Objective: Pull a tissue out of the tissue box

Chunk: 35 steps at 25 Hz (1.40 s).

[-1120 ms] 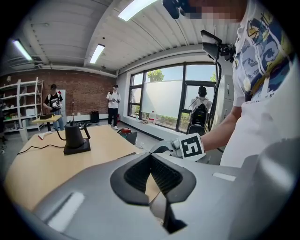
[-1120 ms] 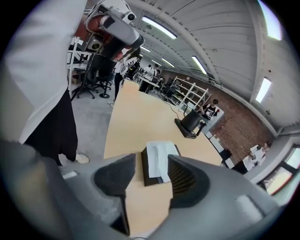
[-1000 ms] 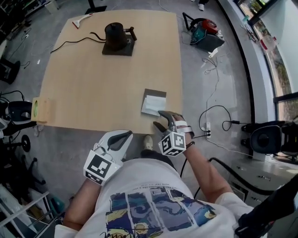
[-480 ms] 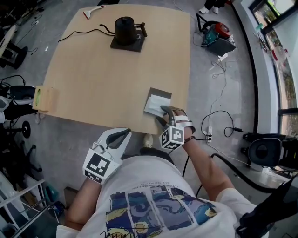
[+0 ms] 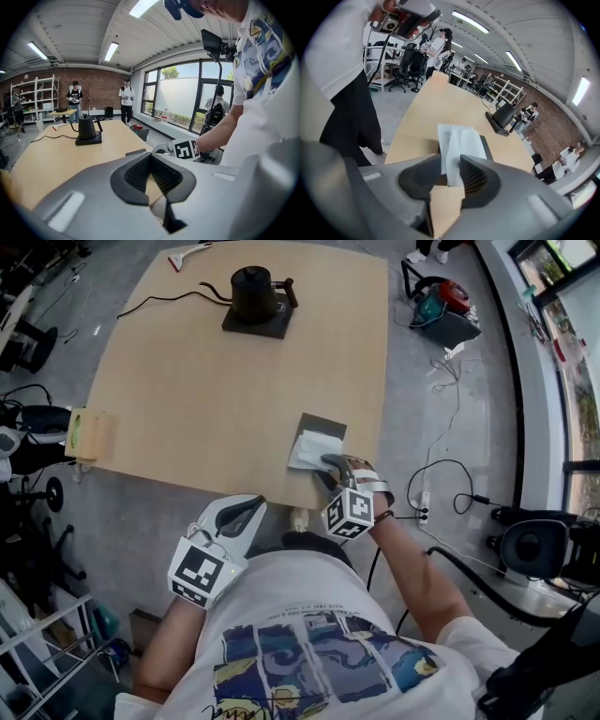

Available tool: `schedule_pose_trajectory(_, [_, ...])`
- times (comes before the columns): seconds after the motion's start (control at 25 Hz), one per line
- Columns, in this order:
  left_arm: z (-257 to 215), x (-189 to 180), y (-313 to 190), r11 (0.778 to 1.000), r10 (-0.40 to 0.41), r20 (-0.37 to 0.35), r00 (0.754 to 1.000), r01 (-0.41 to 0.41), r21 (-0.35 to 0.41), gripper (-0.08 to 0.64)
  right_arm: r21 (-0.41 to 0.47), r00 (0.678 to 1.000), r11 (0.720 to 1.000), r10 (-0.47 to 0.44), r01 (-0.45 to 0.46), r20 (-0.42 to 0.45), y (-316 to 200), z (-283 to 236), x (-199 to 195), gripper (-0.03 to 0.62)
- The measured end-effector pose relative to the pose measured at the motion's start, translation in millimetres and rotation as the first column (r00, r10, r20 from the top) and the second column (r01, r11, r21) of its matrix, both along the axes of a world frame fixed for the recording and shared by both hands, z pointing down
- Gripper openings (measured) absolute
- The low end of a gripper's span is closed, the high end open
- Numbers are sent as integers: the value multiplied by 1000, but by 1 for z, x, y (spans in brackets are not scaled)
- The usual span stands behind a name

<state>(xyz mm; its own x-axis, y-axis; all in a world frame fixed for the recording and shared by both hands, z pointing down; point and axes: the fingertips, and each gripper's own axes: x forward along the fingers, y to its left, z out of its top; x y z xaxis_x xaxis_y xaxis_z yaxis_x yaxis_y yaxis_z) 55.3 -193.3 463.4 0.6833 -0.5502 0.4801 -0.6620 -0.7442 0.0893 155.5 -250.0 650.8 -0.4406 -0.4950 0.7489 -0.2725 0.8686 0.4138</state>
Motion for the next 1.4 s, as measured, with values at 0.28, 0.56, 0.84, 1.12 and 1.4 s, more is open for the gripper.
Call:
schedule_pose_trajectory(0.28, [1,5,-2,1000,8,-3,1000,-8,-1,6,-29,998,999,40,-39,51,1,-6,3,54])
schedule_pose_trajectory(0.56, [0,2,0,1000,11,-8,1000,-11,6,6,-36,993,996,81,-78,83,4,-13,3,8])
schedule_pose_trajectory(0.84, [-3,0,2,1000,13,-15,1000,-12,10,6,-61,988,992,112,-106,102,5,-23,6,6])
schedule_pose_trajectory(1.12, [-2,-13,6,1000,22,-30,999,-22,6,6,-55,980,986,162,-156,115,3,-38,3,6])
schedule_pose_trajectory(1.4, [-6,-28,10,998,59,-44,997,-59,11,6,-51,964,972,235,-231,120,-2,-54,6,6])
